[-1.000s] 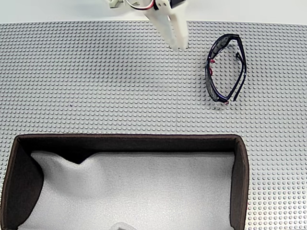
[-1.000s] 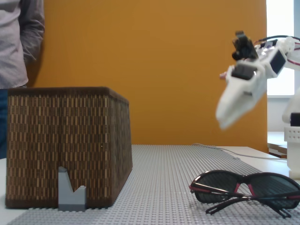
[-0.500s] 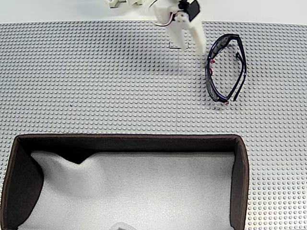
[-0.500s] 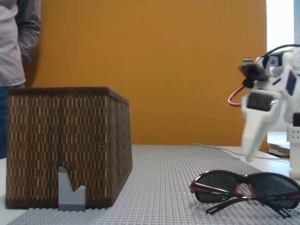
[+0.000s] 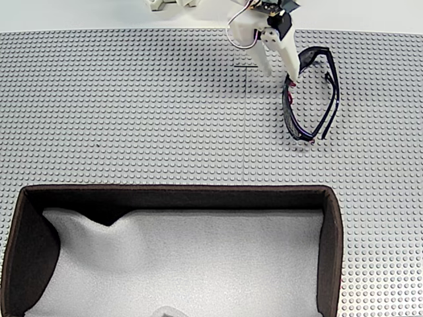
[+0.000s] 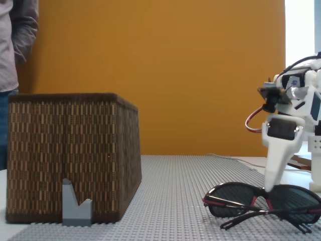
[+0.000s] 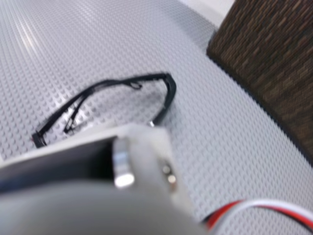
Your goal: Grasp a glasses and put it in the bin.
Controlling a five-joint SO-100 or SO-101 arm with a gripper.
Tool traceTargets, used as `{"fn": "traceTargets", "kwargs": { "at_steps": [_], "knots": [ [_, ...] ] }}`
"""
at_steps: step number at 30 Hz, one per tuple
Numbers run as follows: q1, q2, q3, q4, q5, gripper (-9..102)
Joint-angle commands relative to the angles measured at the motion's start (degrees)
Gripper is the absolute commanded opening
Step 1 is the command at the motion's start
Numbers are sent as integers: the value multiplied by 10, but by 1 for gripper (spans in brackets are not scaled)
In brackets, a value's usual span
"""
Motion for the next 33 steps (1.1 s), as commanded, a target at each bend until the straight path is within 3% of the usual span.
{"fn": "traceTargets", "kwargs": {
  "at_steps": [1,4,7,8,20,33],
  "knots": [
    [-2,-8,-9,-12,-8,21],
    [-3,-26,-15,-25,-13,19],
    [-3,-49,-30,-36,-18,0],
    [-2,-54,-33,-38,-18,0],
    [47,-73,-112,-37,-54,-1],
    [143,8,-330,75,-88,-1]
  ]
}}
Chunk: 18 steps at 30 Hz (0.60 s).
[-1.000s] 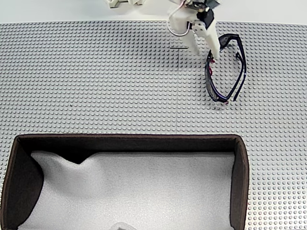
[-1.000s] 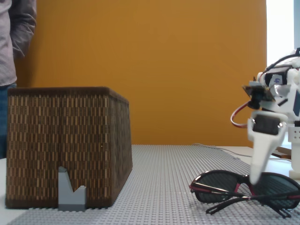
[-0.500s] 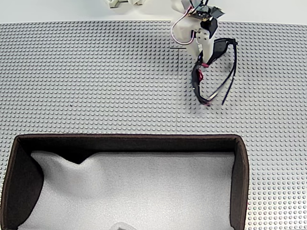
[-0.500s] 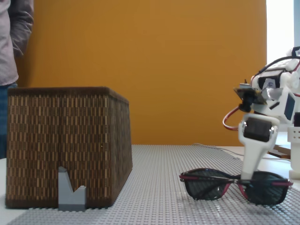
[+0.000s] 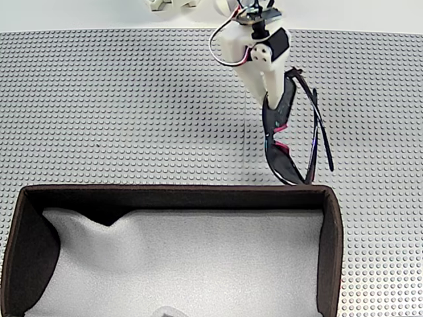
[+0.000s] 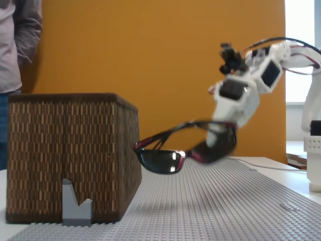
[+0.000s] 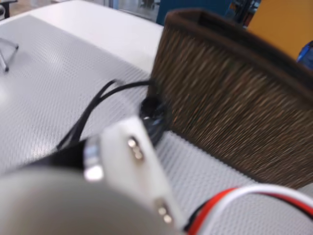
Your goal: Grasp a glasses and put it in the bin.
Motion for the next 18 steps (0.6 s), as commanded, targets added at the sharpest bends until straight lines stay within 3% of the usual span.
{"fn": "traceTargets", "kwargs": {
  "at_steps": [1,18],
  "knots": [
    [9,58,-62,25,-14,-1],
    [123,75,-242,66,26,-1]
  ]
}}
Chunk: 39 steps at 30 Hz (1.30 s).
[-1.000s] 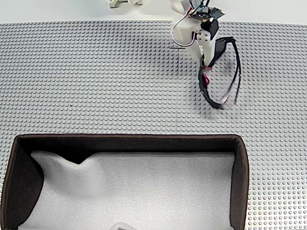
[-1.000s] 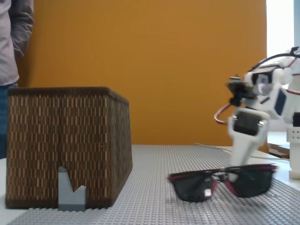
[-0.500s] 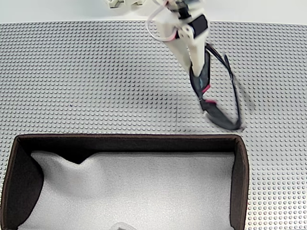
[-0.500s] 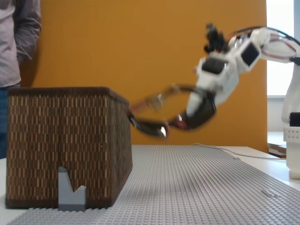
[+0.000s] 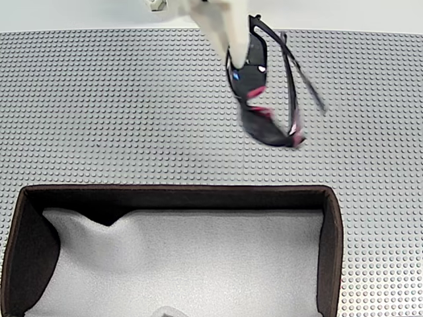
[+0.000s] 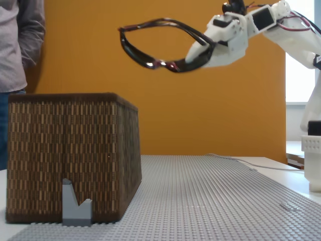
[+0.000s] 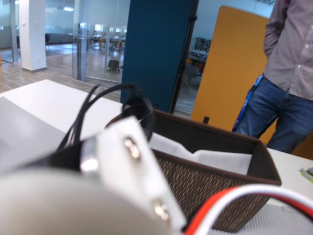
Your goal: Grasp a glasses and put it in the bin.
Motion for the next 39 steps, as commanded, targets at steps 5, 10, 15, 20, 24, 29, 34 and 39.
{"fn": "traceTargets", "kwargs": {
  "at_steps": [5,10,15,20,24,29,34,39],
  "knots": [
    [60,-110,-104,-2,65,-1],
    [77,-229,-248,58,114,-1],
    [83,-303,-342,101,158,-1],
    [97,-389,-461,162,198,-1],
    [107,-460,-567,212,214,4],
    [111,-516,-670,256,216,18],
    [111,-550,-745,279,212,20],
    [111,-569,-774,286,208,20]
  ]
}}
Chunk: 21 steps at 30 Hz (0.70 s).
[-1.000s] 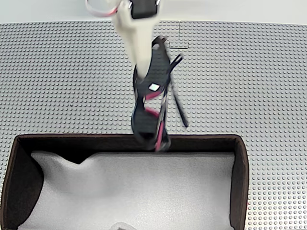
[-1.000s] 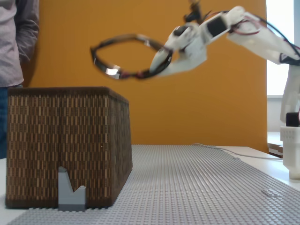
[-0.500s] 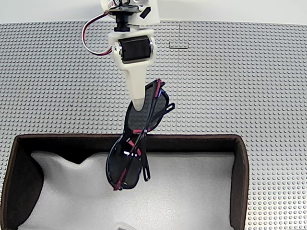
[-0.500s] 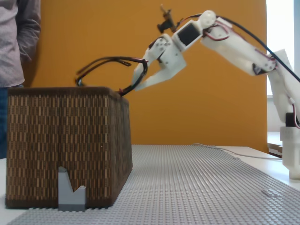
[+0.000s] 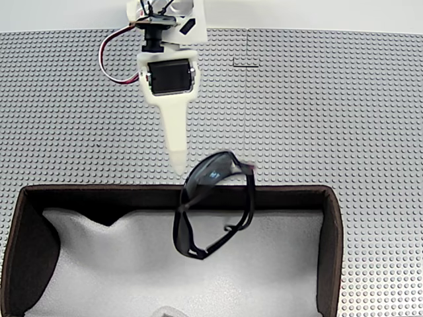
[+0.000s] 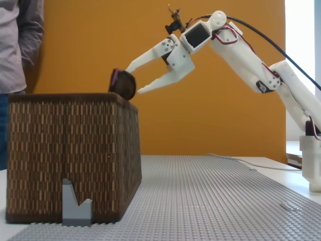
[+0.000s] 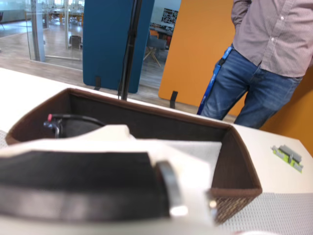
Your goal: Grasp a glasses and put it in the bin.
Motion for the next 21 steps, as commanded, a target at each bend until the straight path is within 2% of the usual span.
{"fn": "traceTargets", "kwargs": {
  "at_steps": [1,7,12,18,21],
  "knots": [
    [-3,1,-31,9,0,20],
    [-1,-11,-68,15,-8,20],
    [-1,2,-147,56,-49,20],
    [-4,144,-148,82,-104,19],
    [-2,285,-148,77,-159,19]
  ]
}}
